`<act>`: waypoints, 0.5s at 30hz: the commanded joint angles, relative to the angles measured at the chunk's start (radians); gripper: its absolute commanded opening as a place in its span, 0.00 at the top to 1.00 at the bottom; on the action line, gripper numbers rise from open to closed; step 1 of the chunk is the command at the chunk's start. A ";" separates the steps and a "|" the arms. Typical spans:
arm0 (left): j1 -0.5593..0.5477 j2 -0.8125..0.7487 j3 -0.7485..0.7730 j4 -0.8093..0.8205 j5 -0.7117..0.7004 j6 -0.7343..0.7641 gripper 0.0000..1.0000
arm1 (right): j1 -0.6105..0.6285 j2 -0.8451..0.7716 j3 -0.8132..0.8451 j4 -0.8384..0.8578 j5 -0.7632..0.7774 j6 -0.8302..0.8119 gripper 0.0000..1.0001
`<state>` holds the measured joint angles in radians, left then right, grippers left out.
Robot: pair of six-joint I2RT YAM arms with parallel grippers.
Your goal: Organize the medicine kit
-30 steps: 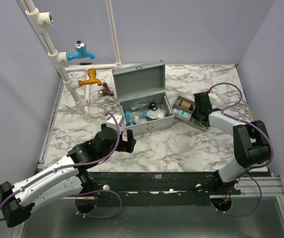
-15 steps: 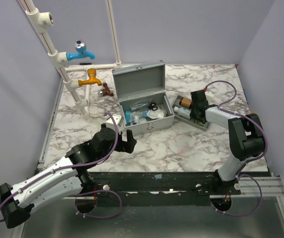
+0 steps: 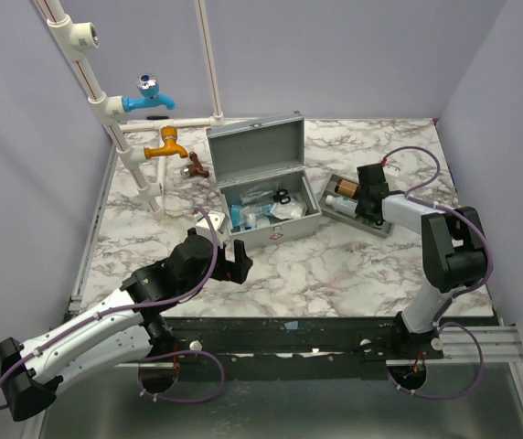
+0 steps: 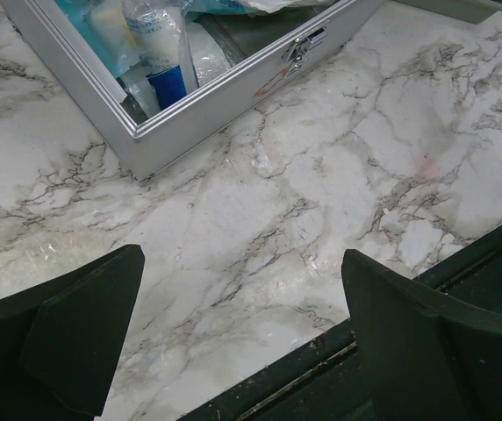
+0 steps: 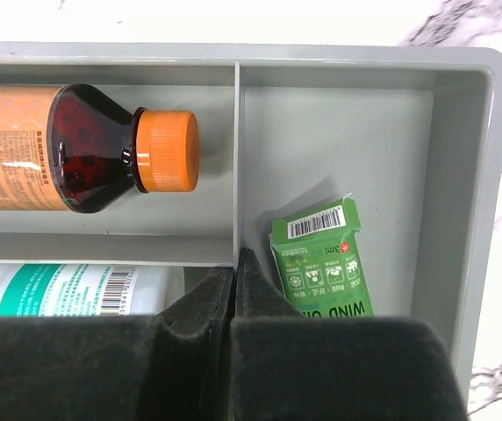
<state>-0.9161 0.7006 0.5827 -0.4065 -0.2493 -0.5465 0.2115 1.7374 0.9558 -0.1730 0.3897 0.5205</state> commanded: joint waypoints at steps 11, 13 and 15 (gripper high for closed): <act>0.005 -0.004 -0.005 0.026 0.059 0.007 0.01 | -0.052 -0.102 0.089 -0.045 0.067 -0.108 0.99; 0.004 -0.008 -0.007 0.026 0.060 0.005 0.01 | -0.052 -0.114 0.094 -0.052 0.064 -0.114 0.99; 0.005 -0.015 -0.008 0.026 0.059 0.005 0.01 | -0.052 -0.123 0.098 -0.058 0.055 -0.119 0.99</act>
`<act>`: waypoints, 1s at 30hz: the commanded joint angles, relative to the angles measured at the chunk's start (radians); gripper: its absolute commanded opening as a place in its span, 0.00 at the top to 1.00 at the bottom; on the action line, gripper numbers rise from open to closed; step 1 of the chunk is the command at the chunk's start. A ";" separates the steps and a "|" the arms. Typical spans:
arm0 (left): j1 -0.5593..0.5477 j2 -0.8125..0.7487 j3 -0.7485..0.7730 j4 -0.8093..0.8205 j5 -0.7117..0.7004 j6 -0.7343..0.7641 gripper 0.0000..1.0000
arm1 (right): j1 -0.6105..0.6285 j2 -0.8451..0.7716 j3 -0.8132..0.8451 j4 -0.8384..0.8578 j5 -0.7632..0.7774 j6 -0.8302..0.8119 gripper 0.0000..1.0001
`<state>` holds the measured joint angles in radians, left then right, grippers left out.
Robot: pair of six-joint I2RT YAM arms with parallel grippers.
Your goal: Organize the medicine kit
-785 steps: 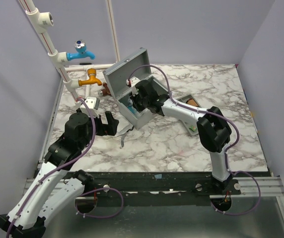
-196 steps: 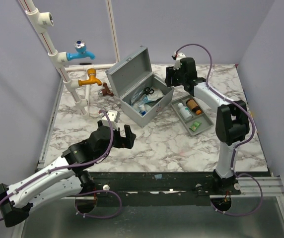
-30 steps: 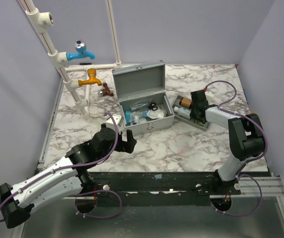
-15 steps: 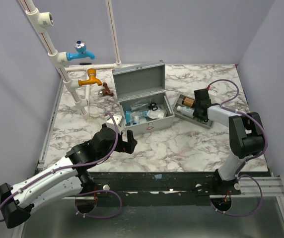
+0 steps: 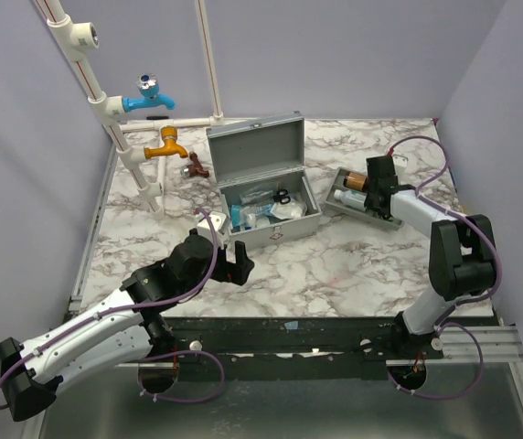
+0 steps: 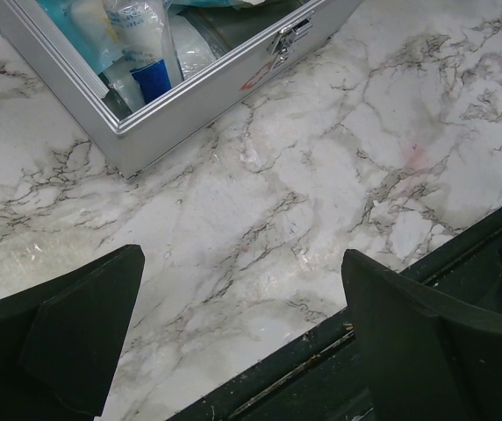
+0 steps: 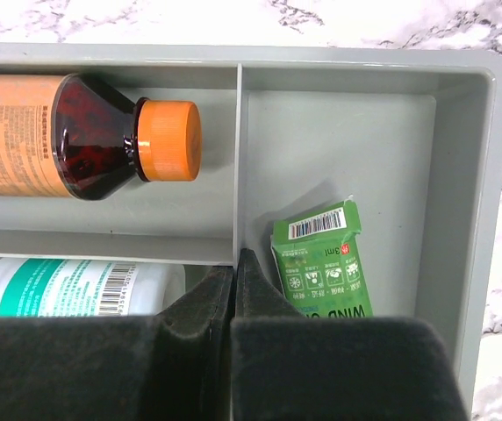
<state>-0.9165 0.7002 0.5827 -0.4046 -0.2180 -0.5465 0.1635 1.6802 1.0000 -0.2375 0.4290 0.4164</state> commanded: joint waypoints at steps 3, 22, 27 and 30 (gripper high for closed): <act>0.005 -0.025 -0.009 0.021 0.025 0.003 0.01 | -0.004 -0.084 0.065 -0.013 0.003 -0.020 0.99; 0.006 -0.054 0.087 -0.069 0.062 0.005 0.01 | -0.004 -0.261 0.292 -0.235 -0.146 -0.098 0.99; 0.009 -0.052 0.187 -0.161 0.046 0.026 0.01 | 0.006 -0.275 0.358 -0.294 -0.281 -0.128 0.99; 0.011 -0.040 0.257 -0.222 0.005 0.063 0.01 | 0.066 -0.254 0.401 -0.327 -0.291 -0.162 0.99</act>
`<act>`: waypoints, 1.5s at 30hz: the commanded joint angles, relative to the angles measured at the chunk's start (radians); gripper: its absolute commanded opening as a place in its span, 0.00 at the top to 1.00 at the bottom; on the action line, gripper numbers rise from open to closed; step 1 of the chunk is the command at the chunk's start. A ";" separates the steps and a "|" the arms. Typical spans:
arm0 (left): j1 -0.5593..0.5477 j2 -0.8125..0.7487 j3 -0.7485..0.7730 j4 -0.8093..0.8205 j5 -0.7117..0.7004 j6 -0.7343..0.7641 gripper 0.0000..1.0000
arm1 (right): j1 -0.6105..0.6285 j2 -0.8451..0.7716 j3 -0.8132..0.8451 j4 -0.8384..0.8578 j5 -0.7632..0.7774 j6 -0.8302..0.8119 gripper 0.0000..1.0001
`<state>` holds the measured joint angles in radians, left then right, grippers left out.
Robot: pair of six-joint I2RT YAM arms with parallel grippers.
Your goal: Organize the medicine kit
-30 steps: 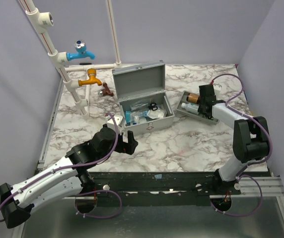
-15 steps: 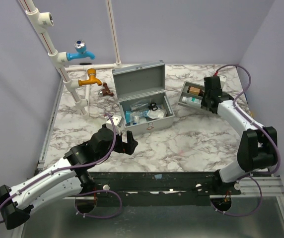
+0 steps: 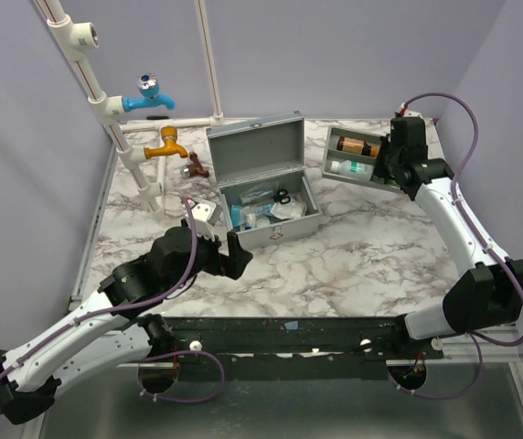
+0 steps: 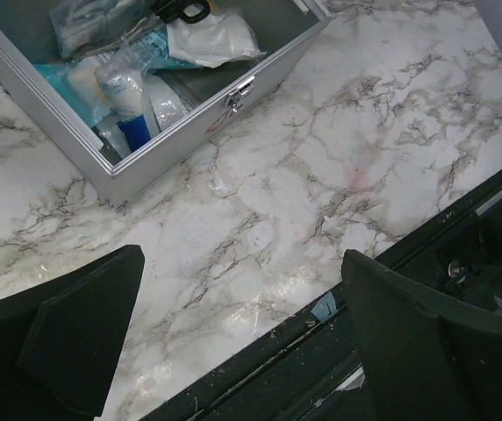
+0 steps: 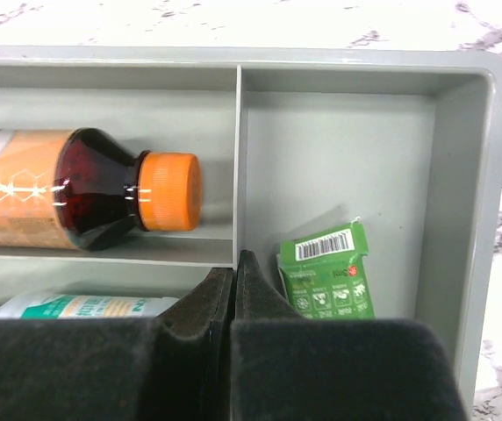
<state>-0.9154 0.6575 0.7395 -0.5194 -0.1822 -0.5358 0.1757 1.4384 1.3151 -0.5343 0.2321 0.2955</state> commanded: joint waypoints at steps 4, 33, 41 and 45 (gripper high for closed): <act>0.013 0.010 0.214 -0.202 -0.118 0.094 0.01 | 0.121 0.017 0.136 -0.041 -0.108 -0.052 0.99; 0.039 -0.217 0.104 -0.070 -0.493 0.267 0.01 | 0.467 0.255 0.202 0.125 -0.100 0.002 0.99; 0.071 -0.190 0.102 -0.074 -0.460 0.269 0.01 | 0.516 0.322 0.236 0.135 -0.070 0.026 0.99; 0.090 -0.192 0.098 -0.072 -0.438 0.269 0.01 | 0.527 0.348 0.242 0.140 -0.050 0.046 0.99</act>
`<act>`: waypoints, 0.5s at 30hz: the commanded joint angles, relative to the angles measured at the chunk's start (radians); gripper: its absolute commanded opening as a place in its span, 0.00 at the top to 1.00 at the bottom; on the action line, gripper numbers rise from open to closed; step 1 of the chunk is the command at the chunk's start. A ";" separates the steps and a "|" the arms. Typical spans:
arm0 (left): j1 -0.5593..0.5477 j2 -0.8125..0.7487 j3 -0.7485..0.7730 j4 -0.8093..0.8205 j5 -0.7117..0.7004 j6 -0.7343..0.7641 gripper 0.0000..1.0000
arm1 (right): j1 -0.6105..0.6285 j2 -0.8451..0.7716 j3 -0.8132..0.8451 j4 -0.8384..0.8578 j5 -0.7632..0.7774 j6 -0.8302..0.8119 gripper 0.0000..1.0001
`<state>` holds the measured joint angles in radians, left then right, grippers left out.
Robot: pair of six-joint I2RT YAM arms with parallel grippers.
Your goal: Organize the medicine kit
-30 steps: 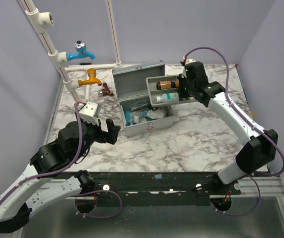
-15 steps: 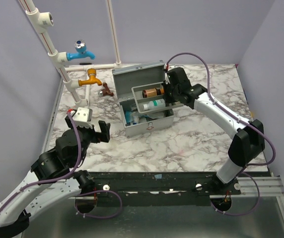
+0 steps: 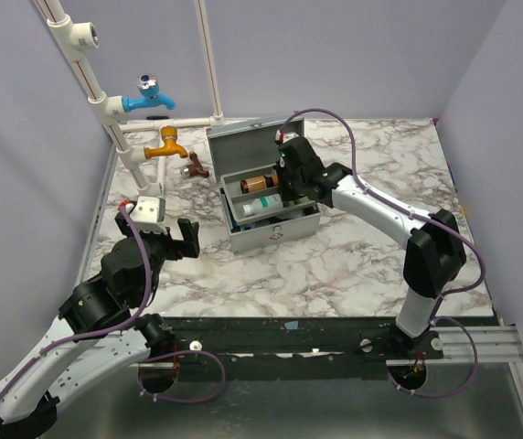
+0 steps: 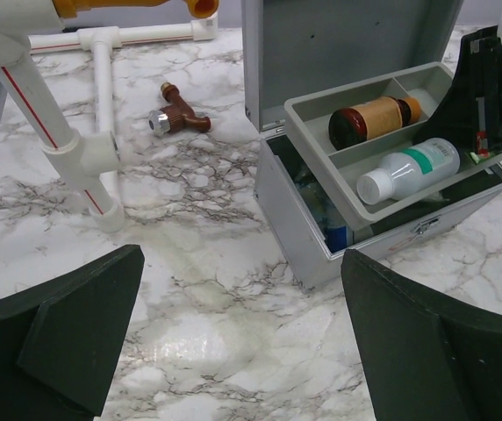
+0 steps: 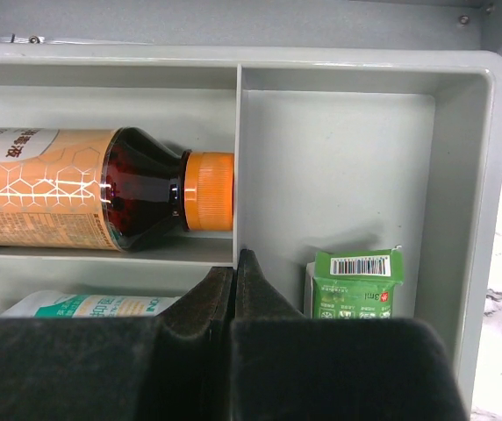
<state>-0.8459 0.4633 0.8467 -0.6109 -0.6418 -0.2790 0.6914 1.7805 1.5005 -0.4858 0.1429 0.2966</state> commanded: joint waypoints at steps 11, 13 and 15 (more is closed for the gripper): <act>0.053 0.001 -0.015 0.030 0.069 0.013 0.01 | 0.011 0.052 0.044 0.114 0.085 0.068 0.99; 0.066 0.005 -0.015 0.031 0.083 0.014 0.01 | 0.012 0.061 0.046 0.115 0.070 0.075 0.99; 0.076 0.007 -0.015 0.032 0.094 0.014 0.01 | 0.012 0.067 0.044 0.115 0.046 0.081 0.99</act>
<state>-0.7944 0.4648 0.8383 -0.6060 -0.5953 -0.2768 0.6998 1.8263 1.5024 -0.4465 0.2012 0.3401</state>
